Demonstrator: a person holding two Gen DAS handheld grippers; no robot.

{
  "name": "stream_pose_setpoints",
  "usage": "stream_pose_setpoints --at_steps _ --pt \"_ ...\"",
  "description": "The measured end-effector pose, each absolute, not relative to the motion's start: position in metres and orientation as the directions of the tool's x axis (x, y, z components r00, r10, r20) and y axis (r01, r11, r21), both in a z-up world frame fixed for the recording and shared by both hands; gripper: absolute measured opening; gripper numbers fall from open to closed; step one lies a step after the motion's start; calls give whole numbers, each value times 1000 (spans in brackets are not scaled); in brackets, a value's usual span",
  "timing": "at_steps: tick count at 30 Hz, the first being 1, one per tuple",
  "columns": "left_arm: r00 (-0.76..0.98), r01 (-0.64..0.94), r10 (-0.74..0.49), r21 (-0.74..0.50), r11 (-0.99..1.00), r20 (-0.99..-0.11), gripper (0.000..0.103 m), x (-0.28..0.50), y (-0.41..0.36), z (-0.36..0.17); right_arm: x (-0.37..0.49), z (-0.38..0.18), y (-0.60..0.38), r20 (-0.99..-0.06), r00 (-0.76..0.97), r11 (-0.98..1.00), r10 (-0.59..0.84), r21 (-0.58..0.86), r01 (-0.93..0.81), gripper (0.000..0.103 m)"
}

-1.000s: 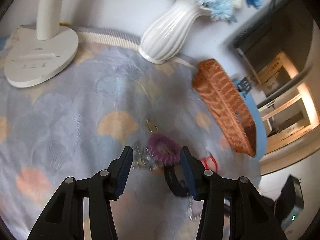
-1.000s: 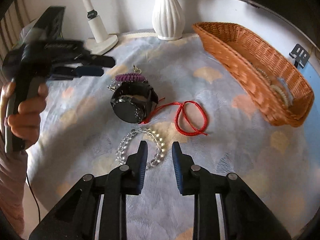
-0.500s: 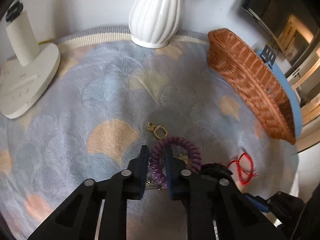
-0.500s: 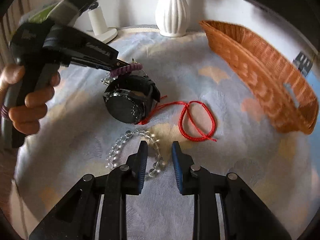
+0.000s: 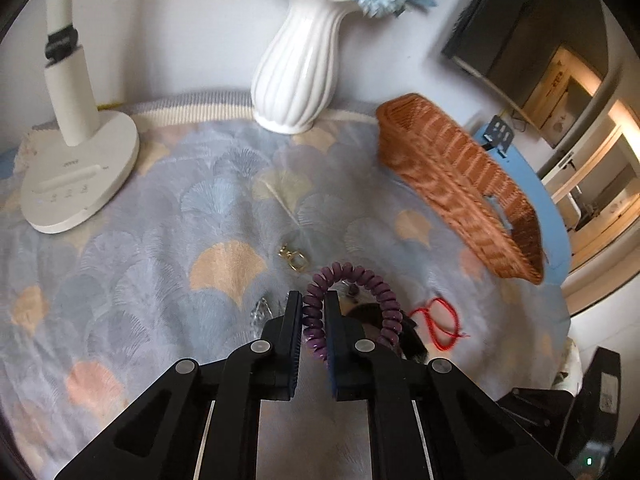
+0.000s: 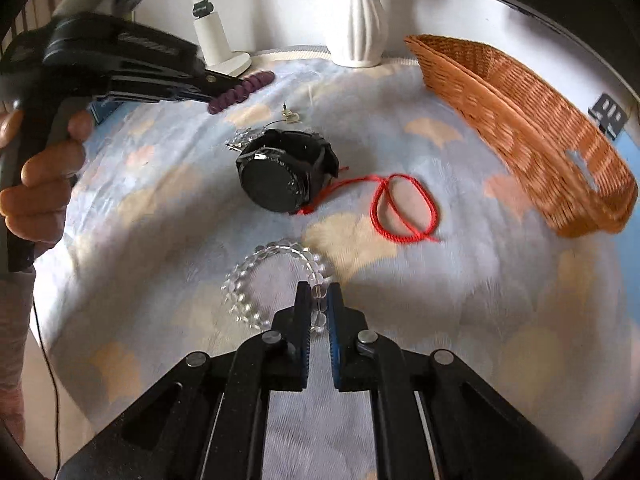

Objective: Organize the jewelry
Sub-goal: 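Lift both held items and carry them toward the wicker basket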

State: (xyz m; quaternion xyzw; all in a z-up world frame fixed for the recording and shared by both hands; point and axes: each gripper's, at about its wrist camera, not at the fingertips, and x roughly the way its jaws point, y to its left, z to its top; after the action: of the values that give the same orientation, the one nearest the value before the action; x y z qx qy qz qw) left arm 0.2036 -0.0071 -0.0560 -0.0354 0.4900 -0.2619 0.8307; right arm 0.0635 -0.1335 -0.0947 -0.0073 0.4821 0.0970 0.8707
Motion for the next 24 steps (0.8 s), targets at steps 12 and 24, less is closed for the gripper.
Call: stream_pose_setpoints --at_steps 12,24 --pt "413 493 -494 -268 828 -765 10 159 -23 -19 30 -67 -173 -813 562 988 152 114 -102 9" --pt "394 568 -530 -255 783 -751 10 146 -64 -4 10 -14 -231 -761 634 987 134 160 -17 9"
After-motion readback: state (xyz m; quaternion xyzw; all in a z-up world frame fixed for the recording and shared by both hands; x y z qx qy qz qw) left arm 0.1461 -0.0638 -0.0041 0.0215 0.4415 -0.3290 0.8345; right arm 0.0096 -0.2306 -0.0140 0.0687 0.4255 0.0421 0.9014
